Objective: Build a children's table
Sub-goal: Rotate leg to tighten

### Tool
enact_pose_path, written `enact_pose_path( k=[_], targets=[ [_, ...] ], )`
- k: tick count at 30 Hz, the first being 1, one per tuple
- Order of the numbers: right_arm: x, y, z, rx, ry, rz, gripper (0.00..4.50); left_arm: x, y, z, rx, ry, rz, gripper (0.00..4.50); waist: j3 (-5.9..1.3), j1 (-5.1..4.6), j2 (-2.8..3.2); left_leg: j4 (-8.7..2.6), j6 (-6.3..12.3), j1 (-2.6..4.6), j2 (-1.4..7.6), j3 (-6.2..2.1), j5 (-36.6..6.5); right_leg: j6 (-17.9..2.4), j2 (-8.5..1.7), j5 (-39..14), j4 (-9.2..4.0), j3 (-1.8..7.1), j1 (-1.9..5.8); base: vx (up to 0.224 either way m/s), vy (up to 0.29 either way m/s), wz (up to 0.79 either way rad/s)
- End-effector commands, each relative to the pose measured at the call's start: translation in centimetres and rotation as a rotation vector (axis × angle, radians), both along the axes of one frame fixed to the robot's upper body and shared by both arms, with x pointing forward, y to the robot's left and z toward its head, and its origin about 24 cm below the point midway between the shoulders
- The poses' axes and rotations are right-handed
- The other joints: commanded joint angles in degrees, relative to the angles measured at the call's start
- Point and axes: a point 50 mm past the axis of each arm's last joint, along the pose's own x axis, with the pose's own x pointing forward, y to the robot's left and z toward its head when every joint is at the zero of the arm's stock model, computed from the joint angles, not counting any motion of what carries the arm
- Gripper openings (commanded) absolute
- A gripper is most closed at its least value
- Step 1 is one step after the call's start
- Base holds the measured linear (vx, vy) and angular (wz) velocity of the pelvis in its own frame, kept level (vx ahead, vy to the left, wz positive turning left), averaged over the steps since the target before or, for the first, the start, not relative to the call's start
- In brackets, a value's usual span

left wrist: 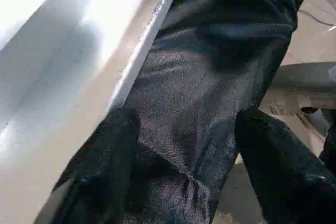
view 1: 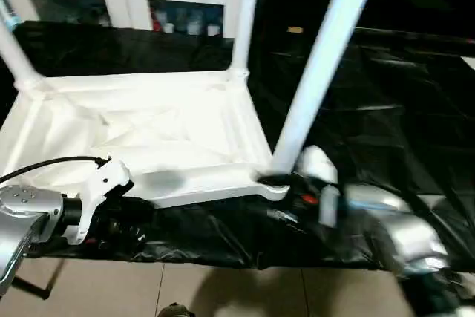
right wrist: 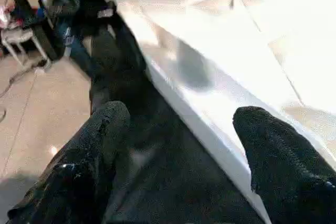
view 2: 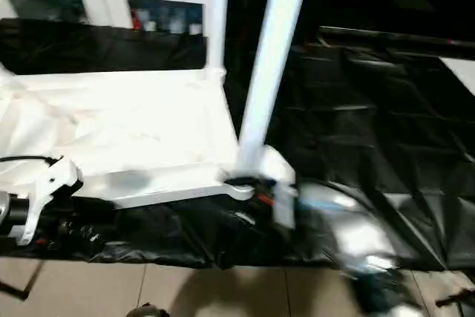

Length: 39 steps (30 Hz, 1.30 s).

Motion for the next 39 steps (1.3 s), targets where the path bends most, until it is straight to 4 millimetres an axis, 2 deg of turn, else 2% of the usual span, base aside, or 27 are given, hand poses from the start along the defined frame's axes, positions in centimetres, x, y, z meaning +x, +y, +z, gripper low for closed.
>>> enact_pose_path(
  k=[1, 2, 4, 5, 6, 7, 8, 9, 10, 12, 13, 15, 18, 20, 21, 23, 26, 28, 30, 32, 36, 37, 38, 39],
  targets=[
    [0.7, 1.3, -0.8, -0.029, -0.002, -0.063, 3.61, 0.1, 0.2, 0.1, 0.045, -0.009, 0.010, 3.61, -2.96, -0.35, 1.07, -3.82, -0.83, 1.31, 2.86, -1.67, -10.01, -11.08, -5.18, -5.42, -3.97, 3.37, 1.63, 0.000, 0.000, 0.00],
    [1.3, 2.5, -1.2, -0.038, -0.010, -0.102, 3.61, 0.1, 0.3, -0.1, 0.062, -0.011, 0.018, 3.70, -2.87, -0.47, 1.11, -3.91, -1.44, 1.32, 2.81, -1.72, -10.52, -11.09, -5.27, -6.54, -4.04, 3.42, 1.52, 0.000, 0.000, 0.00],
    [1.8, 3.2, -1.3, -0.041, -0.015, -0.150, 3.61, 0.2, 0.3, -0.2, 0.070, -0.013, 0.024, 3.85, -2.86, -0.70, 1.29, -4.05, -2.35, 1.48, 2.86, -1.82, -12.13, -10.51, -5.26, -8.32, -4.16, 3.48, 1.56, 0.000, 0.000, 0.00],
    [2.5, 4.1, -1.4, -0.030, -0.013, -0.223, 3.61, 0.2, 0.3, -0.3, 0.076, -0.017, 0.033, 3.85, -2.86, -0.79, 1.14, -4.07, -2.43, 1.53, 2.93, -1.75, -12.02, -10.50, -5.29, -8.02, -4.10, 3.57, 1.31, 0.000, 0.000, 0.00],
    [2.7, 4.6, -1.3, -0.015, -0.003, -0.251, 3.61, 0.2, 0.3, -0.3, 0.078, -0.019, 0.037, 3.93, -2.84, -0.80, 1.28, -4.19, -3.00, 1.53, 2.81, -1.82, -12.45, -10.38, -5.23, -8.75, -4.11, 3.54, 1.49, 0.000, 0.000, 0.00],
    [2.8, 4.8, -1.3, -0.009, 0.001, -0.261, 3.61, 0.2, 0.3, -0.3, 0.079, -0.020, 0.038, 4.04, -2.84, -0.85, 1.42, -4.18, -3.16, 1.63, 2.84, -1.77, -12.70, -10.34, -5.26, -8.75, -4.09, 3.62, 1.26, 0.000, 0.000, 0.00],
    [3.2, 5.4, -1.3, 0.007, 0.018, -0.300, 3.61, 0.2, 0.3, -0.3, 0.082, -0.024, 0.043, 4.13, -2.83, -0.89, 1.17, -4.24, -3.30, 1.63, 2.87, -1.83, -12.78, -10.09, -5.16, -8.66, -4.07, 3.58, 1.41, 0.000, 0.000, 0.00],
    [3.6, 6.3, -1.2, 0.027, 0.024, -0.355, 3.61, 0.3, 0.4, -0.4, 0.093, -0.037, 0.053, 4.20, -2.71, -0.90, 1.24, -4.41, -3.70, 1.68, 2.90, -1.87, -14.02, -9.62, -5.21, -9.72, -4.11, 3.64, 1.27, 0.000, 0.000, 0.00],
    [3.6, 6.3, -1.2, 0.027, 0.024, -0.355, 3.61, 0.3, 0.4, -0.4, 0.093, -0.037, 0.053, 4.20, -2.76, -0.95, 1.34, -4.43, -3.88, 1.72, 2.91, -1.92, -14.48, -9.62, -5.33, -10.06, -4.11, 3.67, 1.17, 0.000, 0.000, 0.00],
    [4.5, 7.1, -1.2, 0.033, 0.019, -0.479, 3.61, 0.7, 0.6, -0.4, 0.110, -0.094, 0.084, 4.42, -2.79, -1.05, 1.04, -4.52, -4.44, 1.68, 2.94, -1.90, -14.83, -9.16, -5.36, -10.31, -4.19, 3.75, 1.15, 0.000, 0.000, 0.00],
    [4.5, 7.1, -1.2, 0.033, 0.019, -0.479, 3.61, 0.7, 0.6, -0.4, 0.110, -0.094, 0.084, 4.42, -2.75, -1.05, 1.15, -4.51, -4.61, 1.67, 2.84, -1.93, -14.82, -9.08, -5.33, -10.39, -4.16, 3.77, 1.17, 0.000, 0.000, 0.00],
    [5.4, 7.2, -1.7, 0.009, 0.018, -0.611, 3.61, 1.3, 0.6, -0.4, 0.116, -0.144, 0.115, 4.42, -2.94, -1.15, 1.06, -4.49, -5.02, 1.67, 2.82, -1.85, -13.86, -8.76, -5.19, -8.43, -3.88, 3.71, 1.18, 0.000, 0.000, 0.00],
    [6.2, 6.6, -2.1, -0.020, 0.043, -0.722, 3.61, 1.7, 0.5, -0.4, 0.118, -0.175, 0.132, 4.42, -3.13, -1.31, 1.09, -4.26, -5.24, 1.60, 2.58, -1.75, -12.10, -8.60, -4.88, -4.59, -3.39, 3.66, 1.44, 0.000, 0.000, 0.00],
    [7.4, 5.2, -2.3, -0.035, 0.058, -0.871, 3.61, 2.3, 0.5, -0.6, 0.129, -0.224, 0.163, 4.42, -3.20, -1.31, 1.17, -4.17, -5.35, 1.74, 2.60, -1.65, -12.23, -8.51, -4.85, -3.77, -3.37, 3.61, 1.31, 0.000, 0.000, 0.00],
    [7.8, 4.6, -2.3, -0.031, 0.063, -0.906, 3.61, 2.4, 0.4, -0.7, 0.130, -0.237, 0.169, 4.42, -3.33, -0.95, 1.20, -4.00, -5.61, 2.04, 2.59, -1.51, -12.33, -8.28, -4.76, -2.67, -3.25, 3.62, 1.16, 0.000, 0.000, 0.00],
    [8.3, 3.7, -2.3, -0.025, 0.074, -0.960, 3.61, 2.6, 0.4, -0.7, 0.129, -0.250, 0.174, 4.42, -3.38, -0.77, 1.10, -3.98, -5.34, 1.71, 2.48, -1.54, -11.80, -7.96, -4.75, -1.45, -3.05, 3.62, 1.42, 0.000, 0.000, 0.00],
    [8.8, 2.9, -2.3, -0.034, 0.066, -1.005, 3.61, 2.7, 0.3, -0.7, 0.125, -0.255, 0.175, 4.42, -3.48, -0.49, 0.93, -3.90, -5.16, 1.57, 2.51, -1.58, -11.13, -7.24, -4.68, 0.08, -2.87, 3.51, 1.62, 0.000, 0.000, 0.00],
    [9.1, 2.2, -2.3, -0.039, 0.057, -1.031, 3.61, 2.7, 0.3, -0.7, 0.122, -0.262, 0.176, 4.42, -3.56, -0.44, 0.69, -3.82, -5.00, 1.54, 2.42, -1.52, -10.74, -7.48, -4.71, 0.20, -2.83, 3.45, 1.69, 0.000, 0.000, 0.00],
    [9.7, 0.5, -2.1, -0.064, 0.033, -1.096, 3.61, 2.9, 0.3, -0.7, 0.126, -0.283, 0.180, 4.42, -3.59, -0.41, 0.70, -3.76, -4.97, 1.60, 2.44, -1.47, -10.73, -7.61, -4.70, 0.17, -2.82, 3.45, 1.66, 0.000, 0.000, 0.00],
    [9.9, 0.0, -2.0, -0.073, 0.021, -1.112, 3.61, 3.0, 0.3, -0.8, 0.128, -0.289, 0.181, 4.42, -3.60, -0.23, 0.48, -3.64, -4.60, 1.60, 2.44, -1.38, -10.20, -7.59, -4.59, 0.79, -2.74, 3.43, 1.62, 0.000, 0.000, 0.00],
    [10.6, -3.4, -1.7, -0.105, -0.015, -1.218, 3.61, 3.6, -0.4, -1.4, 0.121, -0.341, 0.212, 4.42, -3.70, -0.04, 0.73, -3.49, -4.63, 1.62, 2.44, -1.35, -10.25, -7.83, -4.52, 1.50, -2.70, 3.34, 1.61, 0.000, 0.000, 0.00],
    [10.6, -3.4, -1.7, -0.105, -0.015, -1.218, 3.61, 3.6, -0.4, -1.4, 0.121, -0.341, 0.212, 4.42, -3.77, 0.03, 0.69, -3.43, -4.61, 1.60, 2.45, -1.34, -10.19, -7.90, -4.52, 1.87, -2.66, 3.33, 1.67, 0.000, 0.000, 0.00],
    [10.8, -5.3, -1.5, -0.129, -0.034, -1.265, 3.61, 3.7, -0.6, -1.7, 0.115, -0.366, 0.224, 4.42, -3.81, 0.15, 0.66, -3.36, -4.47, 1.56, 2.42, -1.33, -9.93, -7.97, -4.50, 2.42, -2.65, 3.29, 1.68, 0.000, 0.000, 0.00],
    [10.8, -6.1, -1.4, -0.138, -0.044, -1.286, 3.61, 3.8, -0.7, -1.8, 0.110, -0.378, 0.232, 4.42, -3.88, 0.19, 0.62, -3.30, -4.47, 1.43, 2.45, -1.38, -9.58, -8.03, -4.49, 3.22, -2.53, 3.25, 1.83, 0.000, 0.000, 0.00]
  ],
)
